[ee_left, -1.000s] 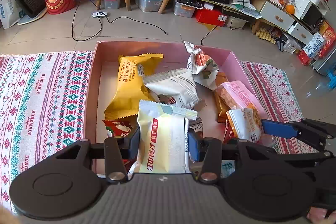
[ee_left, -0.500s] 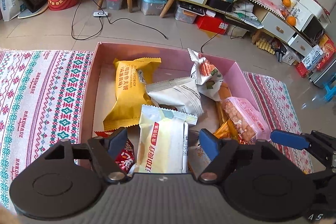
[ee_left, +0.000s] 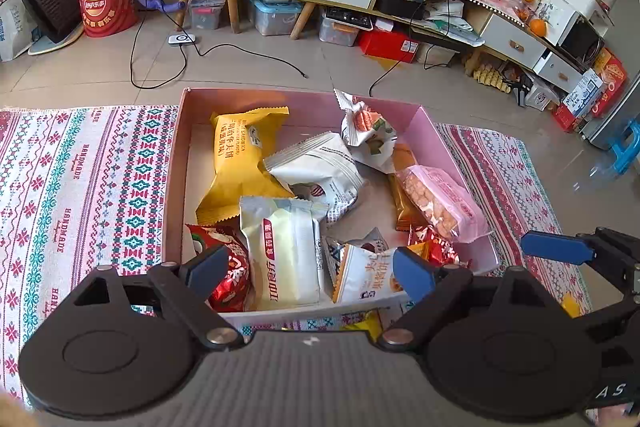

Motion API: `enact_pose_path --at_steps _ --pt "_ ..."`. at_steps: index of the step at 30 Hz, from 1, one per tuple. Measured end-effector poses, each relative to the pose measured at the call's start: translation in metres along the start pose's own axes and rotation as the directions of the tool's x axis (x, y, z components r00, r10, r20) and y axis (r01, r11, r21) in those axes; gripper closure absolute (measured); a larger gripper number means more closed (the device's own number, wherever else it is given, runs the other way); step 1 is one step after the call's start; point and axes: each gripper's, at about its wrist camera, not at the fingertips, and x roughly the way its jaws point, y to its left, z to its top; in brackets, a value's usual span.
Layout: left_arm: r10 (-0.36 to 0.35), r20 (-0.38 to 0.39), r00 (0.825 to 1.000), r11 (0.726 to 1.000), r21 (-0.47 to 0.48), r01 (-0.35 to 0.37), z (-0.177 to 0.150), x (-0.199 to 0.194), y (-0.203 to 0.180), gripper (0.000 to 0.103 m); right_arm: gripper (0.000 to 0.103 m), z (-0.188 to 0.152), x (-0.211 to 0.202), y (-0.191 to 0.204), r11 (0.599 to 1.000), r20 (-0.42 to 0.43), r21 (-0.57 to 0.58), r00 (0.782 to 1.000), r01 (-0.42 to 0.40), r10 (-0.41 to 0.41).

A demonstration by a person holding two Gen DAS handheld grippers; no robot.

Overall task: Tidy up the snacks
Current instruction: 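Withdraw both tools from the box toward the remaining packets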

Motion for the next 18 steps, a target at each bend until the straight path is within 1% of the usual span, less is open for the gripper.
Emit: enact_pose_path --at_steps 12,16,18 --pt "-0.013 0.020 1.000 0.999 0.035 0.012 -0.028 -0.032 -0.005 0.005 0.007 -0.018 -0.024 0.003 1.000 -0.001 0.017 1.000 0.002 -0.002" --pt "-0.011 0.036 0.999 0.997 0.071 0.009 -0.040 -0.043 -0.008 0.001 0.005 -0.026 -0.031 0.004 1.000 -0.004 0.015 1.000 0.004 -0.004" --pt "-0.007 0.044 0.999 0.996 0.089 0.003 -0.046 -0.048 -0.008 0.000 0.004 -0.029 -0.033 0.005 1.000 -0.008 0.009 1.000 0.006 -0.006"
